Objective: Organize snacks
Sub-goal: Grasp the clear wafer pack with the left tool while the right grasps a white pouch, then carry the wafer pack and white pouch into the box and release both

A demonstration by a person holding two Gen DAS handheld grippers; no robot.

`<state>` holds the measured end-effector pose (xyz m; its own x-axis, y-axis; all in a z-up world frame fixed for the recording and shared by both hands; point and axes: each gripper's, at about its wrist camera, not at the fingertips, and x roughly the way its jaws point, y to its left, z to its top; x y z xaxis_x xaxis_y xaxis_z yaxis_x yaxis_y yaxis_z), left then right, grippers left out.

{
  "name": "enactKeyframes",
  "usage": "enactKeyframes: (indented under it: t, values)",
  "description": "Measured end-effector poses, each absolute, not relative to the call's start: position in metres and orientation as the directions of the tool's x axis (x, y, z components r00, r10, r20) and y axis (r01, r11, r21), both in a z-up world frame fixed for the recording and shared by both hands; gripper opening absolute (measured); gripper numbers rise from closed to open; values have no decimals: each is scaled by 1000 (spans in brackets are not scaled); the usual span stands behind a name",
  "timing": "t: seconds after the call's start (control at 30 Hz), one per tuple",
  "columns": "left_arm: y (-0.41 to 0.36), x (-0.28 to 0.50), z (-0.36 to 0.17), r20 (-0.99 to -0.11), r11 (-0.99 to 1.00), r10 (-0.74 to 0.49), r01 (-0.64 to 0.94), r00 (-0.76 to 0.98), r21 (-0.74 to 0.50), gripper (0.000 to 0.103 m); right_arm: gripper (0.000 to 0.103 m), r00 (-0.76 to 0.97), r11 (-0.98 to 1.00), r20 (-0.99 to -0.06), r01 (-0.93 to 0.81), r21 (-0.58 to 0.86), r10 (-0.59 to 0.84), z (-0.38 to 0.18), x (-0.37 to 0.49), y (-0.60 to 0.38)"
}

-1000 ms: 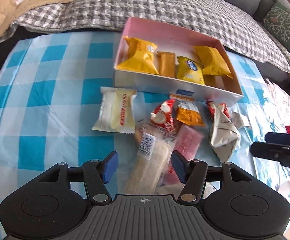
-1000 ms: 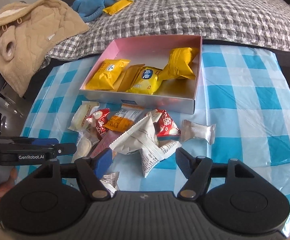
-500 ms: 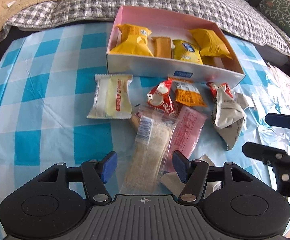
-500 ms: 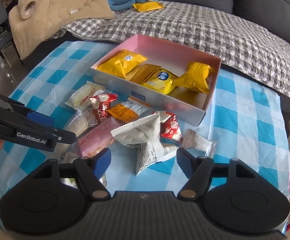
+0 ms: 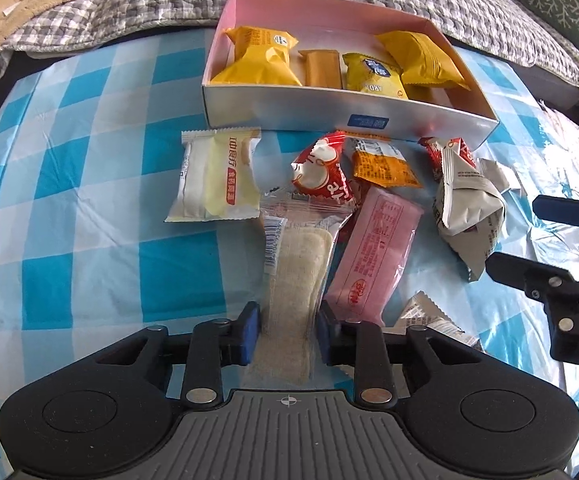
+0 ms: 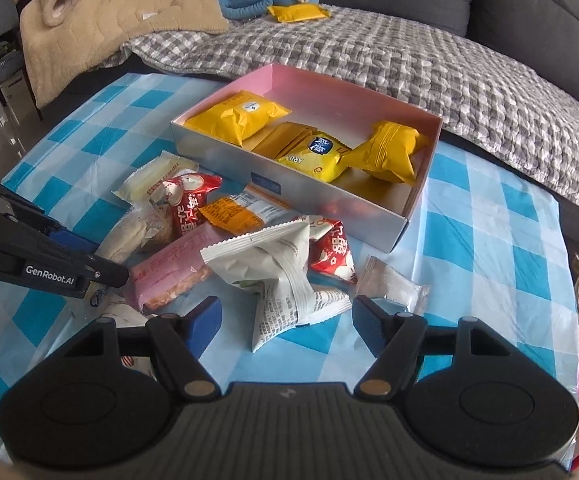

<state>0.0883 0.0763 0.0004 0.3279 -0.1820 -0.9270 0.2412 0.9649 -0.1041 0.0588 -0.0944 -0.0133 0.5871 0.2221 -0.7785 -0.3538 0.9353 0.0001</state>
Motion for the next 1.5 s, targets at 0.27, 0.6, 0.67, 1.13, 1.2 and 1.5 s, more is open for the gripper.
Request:
enactKeyframes:
  t: [0.27,0.6,0.67,1.13,1.2,1.5]
  values:
    - [91,92,11,-914,970,-213,186,345,-156,20,68,614,914,-766,-395,-90,190,-21,55,-82]
    - [91,93,13,-910,970,-219,183,351,-163,19,70,633,923,-757,-369,-108,164,-31,68,-78]
    - [92,94,13,-910,970,-220,180,351,-165,19,66,623,927,-768,-356,-114,145,-38,72,-76]
    - [92,92,24,-887,958,-267,200,376,-204,12,20,554,951,-792,-290,105,256,-21,78,-104]
    - [92,93,22,-891,961,-257,198,374,-194,12,19,546,950,-794,-287,122,267,-20,78,-104]
    - [91,91,14,-914,963,-228,218,337,-160,20,21,528,938,-812,-341,64,247,-29,75,-95]
